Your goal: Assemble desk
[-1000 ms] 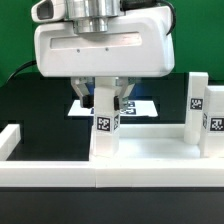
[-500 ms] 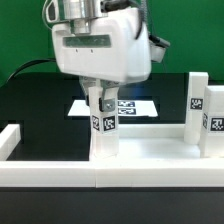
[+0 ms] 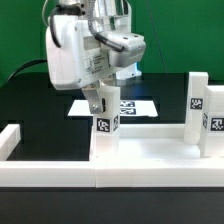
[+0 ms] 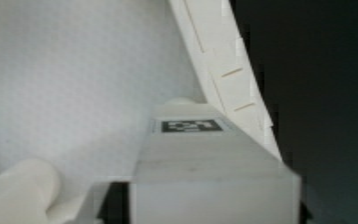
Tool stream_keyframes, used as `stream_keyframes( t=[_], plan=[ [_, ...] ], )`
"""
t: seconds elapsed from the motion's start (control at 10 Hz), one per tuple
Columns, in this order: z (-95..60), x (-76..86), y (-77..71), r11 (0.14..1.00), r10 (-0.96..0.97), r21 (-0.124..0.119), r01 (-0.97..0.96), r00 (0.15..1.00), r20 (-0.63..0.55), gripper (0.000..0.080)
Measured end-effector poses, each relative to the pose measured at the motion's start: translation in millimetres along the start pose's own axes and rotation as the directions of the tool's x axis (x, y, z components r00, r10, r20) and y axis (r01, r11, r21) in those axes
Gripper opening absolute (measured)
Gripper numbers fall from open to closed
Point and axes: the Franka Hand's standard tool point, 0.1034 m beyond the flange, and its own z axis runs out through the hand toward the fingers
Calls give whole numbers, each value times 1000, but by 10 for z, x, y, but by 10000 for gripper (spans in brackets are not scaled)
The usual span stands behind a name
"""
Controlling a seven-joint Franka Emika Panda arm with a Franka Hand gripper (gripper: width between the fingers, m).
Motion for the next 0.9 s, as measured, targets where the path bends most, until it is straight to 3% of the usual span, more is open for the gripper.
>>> stream_keyframes(
  t=[0.1, 0.2, 0.3, 0.4, 0.6, 0.8, 0.9],
  plan=[
    [7, 3, 2, 1000, -18, -1, 18, 1000, -1, 406],
    [8, 0, 4, 993, -121, -2, 121, 993, -11, 406],
    [10, -45, 7, 942, -336, -3, 337, 941, -28, 542],
    [13, -106, 10, 856, -517, 2, 517, 856, -31, 630],
    [19, -167, 45, 741, -672, -16, 672, 740, -37, 644],
    [22, -129, 34, 656, -755, -23, 755, 655, -38, 648],
    [19, -123, 31, 573, -820, -29, 819, 572, -37, 649]
  ],
)
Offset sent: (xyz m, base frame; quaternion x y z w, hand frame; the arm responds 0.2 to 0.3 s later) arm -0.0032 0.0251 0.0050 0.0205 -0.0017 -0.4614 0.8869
